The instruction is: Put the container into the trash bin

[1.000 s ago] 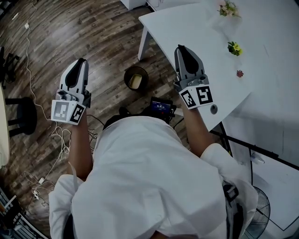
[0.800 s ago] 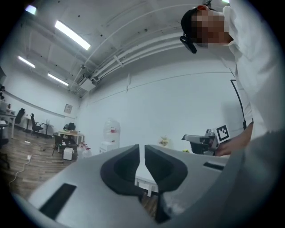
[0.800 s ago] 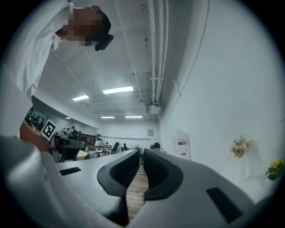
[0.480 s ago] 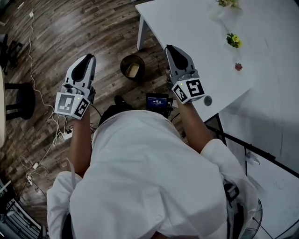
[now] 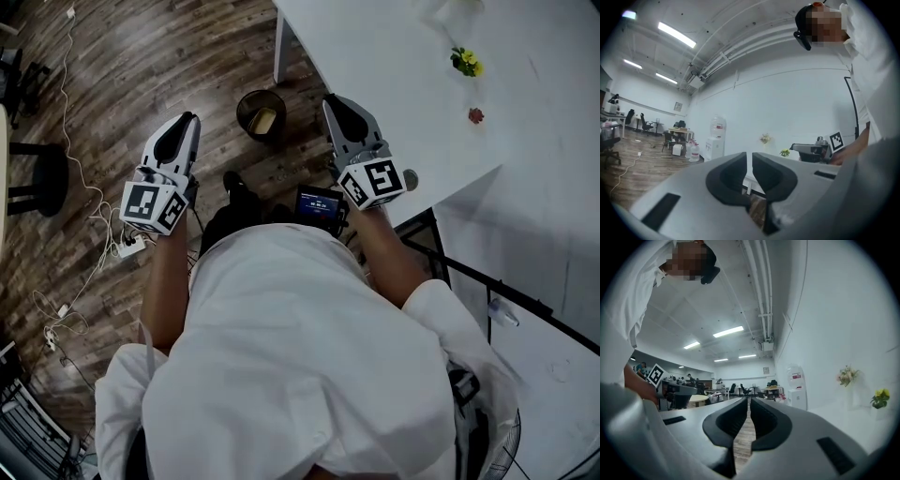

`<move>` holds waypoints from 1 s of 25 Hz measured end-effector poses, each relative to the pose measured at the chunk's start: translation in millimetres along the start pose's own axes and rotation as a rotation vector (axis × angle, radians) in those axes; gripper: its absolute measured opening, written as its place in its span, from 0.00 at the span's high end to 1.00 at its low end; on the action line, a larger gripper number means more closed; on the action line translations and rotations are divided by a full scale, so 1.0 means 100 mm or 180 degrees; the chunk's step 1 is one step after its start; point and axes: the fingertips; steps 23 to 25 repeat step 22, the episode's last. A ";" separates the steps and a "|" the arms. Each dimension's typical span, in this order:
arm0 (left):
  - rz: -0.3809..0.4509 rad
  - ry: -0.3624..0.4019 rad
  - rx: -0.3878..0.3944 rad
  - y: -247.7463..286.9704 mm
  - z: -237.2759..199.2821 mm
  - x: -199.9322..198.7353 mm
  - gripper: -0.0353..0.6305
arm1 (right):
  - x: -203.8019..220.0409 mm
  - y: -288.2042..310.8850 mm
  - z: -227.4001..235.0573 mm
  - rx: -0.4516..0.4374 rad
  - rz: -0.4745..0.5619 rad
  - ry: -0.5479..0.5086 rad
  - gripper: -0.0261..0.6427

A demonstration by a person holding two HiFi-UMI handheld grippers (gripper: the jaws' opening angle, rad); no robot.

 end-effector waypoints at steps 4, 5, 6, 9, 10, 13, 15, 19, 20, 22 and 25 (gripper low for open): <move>-0.0044 -0.0067 -0.0034 -0.14 0.14 0.17 0.88 | 0.12 -0.15 -0.13 -0.0092 -0.0058 0.0015 0.89; -0.0053 -0.0079 -0.0036 -0.16 0.18 0.20 0.88 | 0.15 -0.18 -0.14 -0.0097 -0.0068 0.0017 0.89; -0.0058 -0.0084 -0.0035 -0.18 0.21 0.22 0.88 | 0.17 -0.22 -0.15 -0.0099 -0.0075 0.0023 0.89; -0.0057 -0.0067 -0.0027 -0.21 0.30 0.24 0.88 | 0.21 -0.28 -0.15 -0.0105 -0.0089 0.0047 0.89; -0.0055 -0.0053 -0.0023 -0.22 0.33 0.23 0.88 | 0.21 -0.29 -0.16 -0.0109 -0.0091 0.0047 0.89; -0.0050 -0.0023 -0.0006 -0.24 0.36 0.20 0.88 | 0.20 -0.31 -0.19 -0.0113 -0.0081 0.0049 0.89; -0.0042 -0.0020 0.0001 -0.25 0.37 0.18 0.88 | 0.19 -0.30 -0.19 -0.0106 -0.0064 0.0061 0.89; -0.0026 -0.0013 0.0001 -0.22 0.36 0.16 0.88 | 0.20 -0.30 -0.17 -0.0104 -0.0051 0.0084 0.89; -0.0024 -0.0020 0.0005 -0.21 0.36 0.16 0.88 | 0.21 -0.30 -0.15 -0.0101 -0.0055 0.0088 0.89; -0.0023 -0.0034 0.0016 -0.18 0.37 0.16 0.88 | 0.23 -0.30 -0.12 -0.0090 -0.0064 0.0096 0.89; -0.0023 -0.0034 0.0016 -0.18 0.37 0.16 0.88 | 0.23 -0.30 -0.12 -0.0090 -0.0064 0.0096 0.89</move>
Point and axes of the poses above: the fingertips, and each gripper's own axes: y forward along the fingers, z to its right, x out of its underside, and after that the axes turned 9 degrees about -z, right-handed
